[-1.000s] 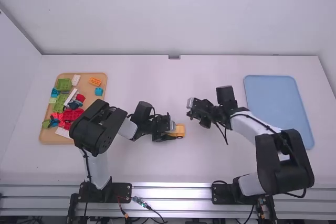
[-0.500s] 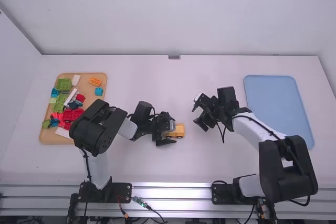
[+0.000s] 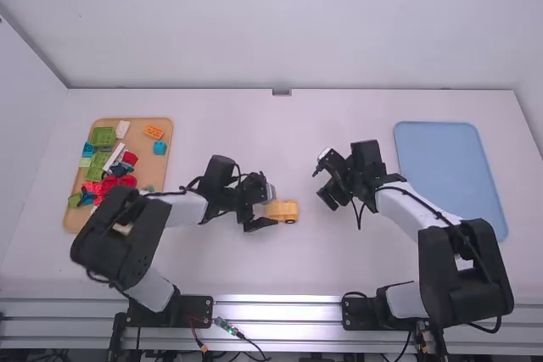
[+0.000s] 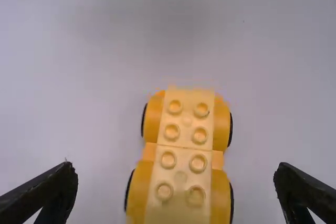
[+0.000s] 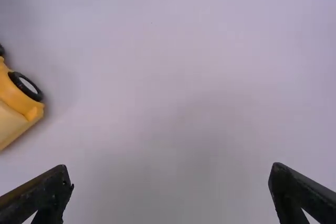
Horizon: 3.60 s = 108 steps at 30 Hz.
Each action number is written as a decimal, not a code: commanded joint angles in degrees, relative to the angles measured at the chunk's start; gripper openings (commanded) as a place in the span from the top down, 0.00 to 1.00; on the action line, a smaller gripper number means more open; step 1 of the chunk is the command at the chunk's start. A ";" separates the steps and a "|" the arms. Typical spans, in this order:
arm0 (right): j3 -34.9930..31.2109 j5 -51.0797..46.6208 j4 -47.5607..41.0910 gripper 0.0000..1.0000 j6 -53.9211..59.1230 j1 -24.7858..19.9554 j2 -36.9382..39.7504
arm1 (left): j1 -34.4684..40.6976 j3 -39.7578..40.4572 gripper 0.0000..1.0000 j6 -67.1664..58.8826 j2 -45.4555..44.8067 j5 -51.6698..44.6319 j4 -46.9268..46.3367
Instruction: Assemble lego blocks to make yellow taxi
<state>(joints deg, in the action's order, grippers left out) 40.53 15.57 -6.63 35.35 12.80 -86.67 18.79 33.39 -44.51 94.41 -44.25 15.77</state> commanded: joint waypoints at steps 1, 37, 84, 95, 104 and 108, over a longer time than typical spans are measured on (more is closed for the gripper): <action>-0.07 -0.42 -0.07 0.01 -0.61 -0.02 0.96 | -1.36 0.15 0.01 0.17 -6.34 1.75 -3.89; -0.07 -0.20 0.50 0.01 -1.09 0.00 0.96 | -20.76 30.58 0.01 45.59 -15.28 42.40 -34.36; -0.07 -0.20 0.11 0.01 -1.09 0.00 0.94 | -38.21 98.07 0.01 59.28 43.27 30.29 -79.21; -0.07 -0.22 0.13 0.01 -1.07 0.00 0.94 | -38.49 95.08 0.01 55.41 43.21 30.14 -74.36; -0.07 -0.20 0.13 0.01 -1.09 0.00 0.94 | -38.64 90.92 0.01 55.93 43.14 30.93 -69.77; -0.07 -0.22 0.09 0.01 -1.07 0.00 0.94 | -38.60 89.05 0.01 66.12 43.14 37.94 -68.61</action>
<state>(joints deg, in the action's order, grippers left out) 40.53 15.25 -6.44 34.59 12.80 -86.67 -19.66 123.68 15.81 136.20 -11.16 -52.58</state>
